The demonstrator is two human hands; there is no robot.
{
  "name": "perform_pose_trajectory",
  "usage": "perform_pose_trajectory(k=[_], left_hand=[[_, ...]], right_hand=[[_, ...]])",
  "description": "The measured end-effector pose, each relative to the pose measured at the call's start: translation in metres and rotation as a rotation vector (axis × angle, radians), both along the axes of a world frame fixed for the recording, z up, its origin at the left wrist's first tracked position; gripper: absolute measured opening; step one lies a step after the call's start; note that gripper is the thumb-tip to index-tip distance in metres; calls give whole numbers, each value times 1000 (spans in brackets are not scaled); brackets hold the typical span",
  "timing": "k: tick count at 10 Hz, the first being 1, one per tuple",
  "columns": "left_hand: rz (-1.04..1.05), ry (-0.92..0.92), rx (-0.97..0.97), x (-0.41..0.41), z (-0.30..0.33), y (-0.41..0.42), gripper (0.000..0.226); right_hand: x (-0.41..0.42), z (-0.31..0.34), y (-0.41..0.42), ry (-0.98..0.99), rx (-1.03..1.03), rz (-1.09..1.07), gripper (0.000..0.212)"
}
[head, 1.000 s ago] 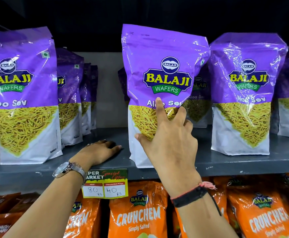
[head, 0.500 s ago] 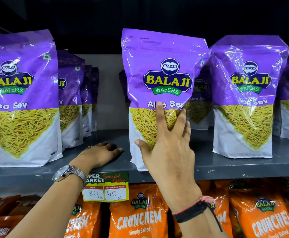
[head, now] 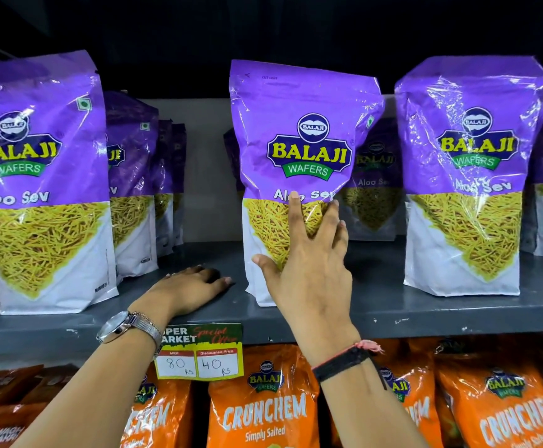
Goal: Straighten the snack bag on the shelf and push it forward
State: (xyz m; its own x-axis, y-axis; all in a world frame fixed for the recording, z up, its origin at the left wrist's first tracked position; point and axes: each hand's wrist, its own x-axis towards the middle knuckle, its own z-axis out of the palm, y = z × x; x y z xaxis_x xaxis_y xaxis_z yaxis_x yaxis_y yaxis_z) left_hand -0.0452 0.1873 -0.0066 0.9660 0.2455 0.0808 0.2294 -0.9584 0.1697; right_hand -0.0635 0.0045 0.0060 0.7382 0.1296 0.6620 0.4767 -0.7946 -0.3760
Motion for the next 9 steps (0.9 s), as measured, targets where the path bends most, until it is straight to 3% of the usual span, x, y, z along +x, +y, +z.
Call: perform_pose_trajectory(k=[7,8,9], left_hand=[[4,10,17,2,-1,2,61],[31,-69,10,1,-1,1,65],[83,-373,157,-2,0,-2,61]], right_hand=[[-4,4,-7,-7,0,11,88],[-19,9,-26,-132,131,47,76],[-33,9,-72,-432,452,165,63]])
